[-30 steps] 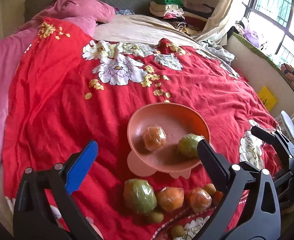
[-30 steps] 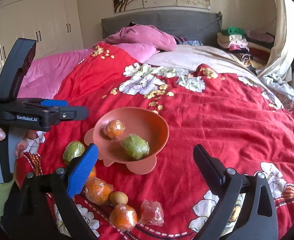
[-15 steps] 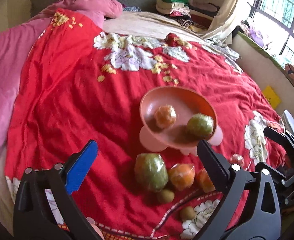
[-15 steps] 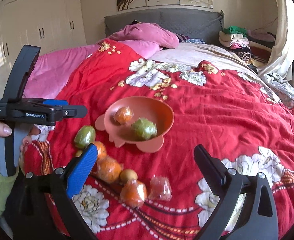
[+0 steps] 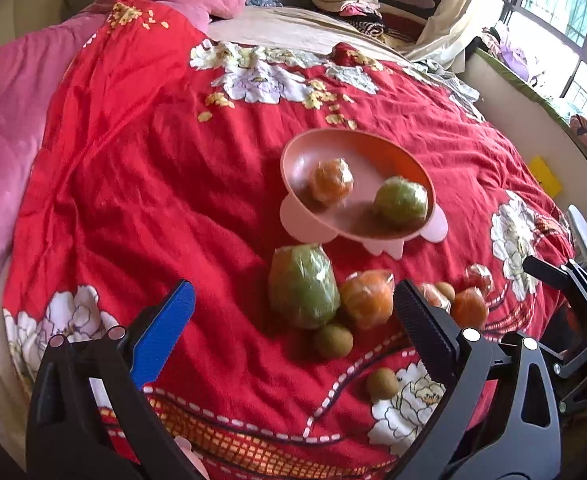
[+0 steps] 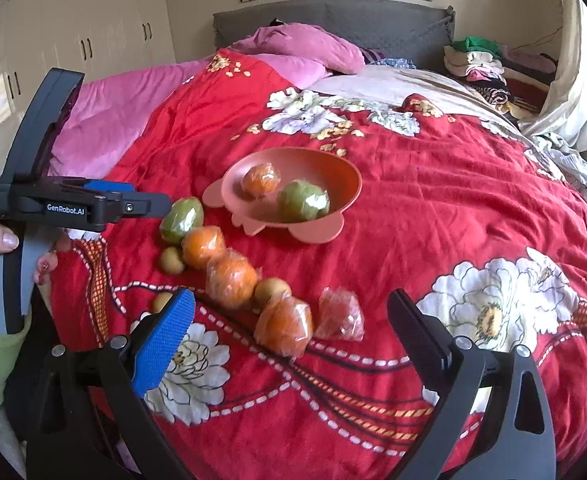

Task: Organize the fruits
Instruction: 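Move both open tools back from the bowl toward the remaining fruits, then grasp a bagged orange with the right tool while the left tool grasps a large bagged green fruit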

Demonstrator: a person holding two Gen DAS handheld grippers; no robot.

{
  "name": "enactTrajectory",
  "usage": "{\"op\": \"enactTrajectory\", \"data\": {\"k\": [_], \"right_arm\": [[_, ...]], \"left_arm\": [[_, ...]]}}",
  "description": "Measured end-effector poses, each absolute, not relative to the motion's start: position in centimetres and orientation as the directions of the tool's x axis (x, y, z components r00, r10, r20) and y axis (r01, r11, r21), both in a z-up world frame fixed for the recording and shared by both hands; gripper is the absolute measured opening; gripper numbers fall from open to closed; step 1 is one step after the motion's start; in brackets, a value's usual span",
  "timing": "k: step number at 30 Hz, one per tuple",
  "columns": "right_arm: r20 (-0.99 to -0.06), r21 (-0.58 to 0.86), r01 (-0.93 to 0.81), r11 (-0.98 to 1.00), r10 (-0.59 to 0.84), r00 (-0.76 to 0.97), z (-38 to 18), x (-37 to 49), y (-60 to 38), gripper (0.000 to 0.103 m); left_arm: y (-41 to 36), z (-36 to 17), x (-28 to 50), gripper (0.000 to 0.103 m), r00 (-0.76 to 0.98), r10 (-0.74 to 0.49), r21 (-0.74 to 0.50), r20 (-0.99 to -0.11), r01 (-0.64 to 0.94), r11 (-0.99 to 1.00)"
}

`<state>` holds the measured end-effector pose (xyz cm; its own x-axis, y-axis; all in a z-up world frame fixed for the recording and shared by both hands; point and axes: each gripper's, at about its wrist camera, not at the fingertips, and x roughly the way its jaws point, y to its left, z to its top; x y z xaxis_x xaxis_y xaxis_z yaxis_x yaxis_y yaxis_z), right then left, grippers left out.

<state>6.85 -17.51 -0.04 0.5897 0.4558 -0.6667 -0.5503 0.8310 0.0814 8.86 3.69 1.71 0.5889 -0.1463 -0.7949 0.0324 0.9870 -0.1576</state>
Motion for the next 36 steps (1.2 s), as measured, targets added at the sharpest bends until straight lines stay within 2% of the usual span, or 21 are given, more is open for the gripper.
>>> {"op": "enactTrajectory", "data": {"k": [19,21,22,24,29,36], "right_arm": [[-0.725,0.143,-0.548,0.824,0.464,0.509,-2.6,6.1,-17.2,0.095],[-0.729,0.159,-0.551,0.819,0.474,0.494,-2.9,6.1,-17.2,0.084],[-0.735,0.164,-0.554,0.816,0.476,0.483,-3.2,6.1,-17.1,0.071],[-0.742,0.175,-0.561,0.809,0.482,0.465,-3.5,6.2,-16.9,0.064],[-0.736,0.177,-0.558,0.811,0.486,0.472,-3.9,6.3,-16.9,0.052],[-0.732,0.156,-0.544,0.824,0.467,0.497,-4.4,7.6,-16.6,0.046]], "left_arm": [[4.4,-0.4,7.6,0.092,0.555,-0.154,-0.180,-0.818,0.008,0.984],[4.5,-0.5,7.7,0.087,0.555,-0.156,-0.186,-0.817,0.002,0.983],[4.6,-0.6,7.8,0.085,0.554,-0.163,-0.194,-0.816,0.003,0.981],[4.8,-0.8,8.0,0.081,0.551,-0.168,-0.203,-0.818,-0.002,0.979],[4.9,-1.1,8.5,0.069,0.550,-0.186,-0.222,-0.814,0.002,0.975],[5.3,-1.2,9.6,0.065,0.552,-0.214,-0.259,-0.806,-0.003,0.966]]}}
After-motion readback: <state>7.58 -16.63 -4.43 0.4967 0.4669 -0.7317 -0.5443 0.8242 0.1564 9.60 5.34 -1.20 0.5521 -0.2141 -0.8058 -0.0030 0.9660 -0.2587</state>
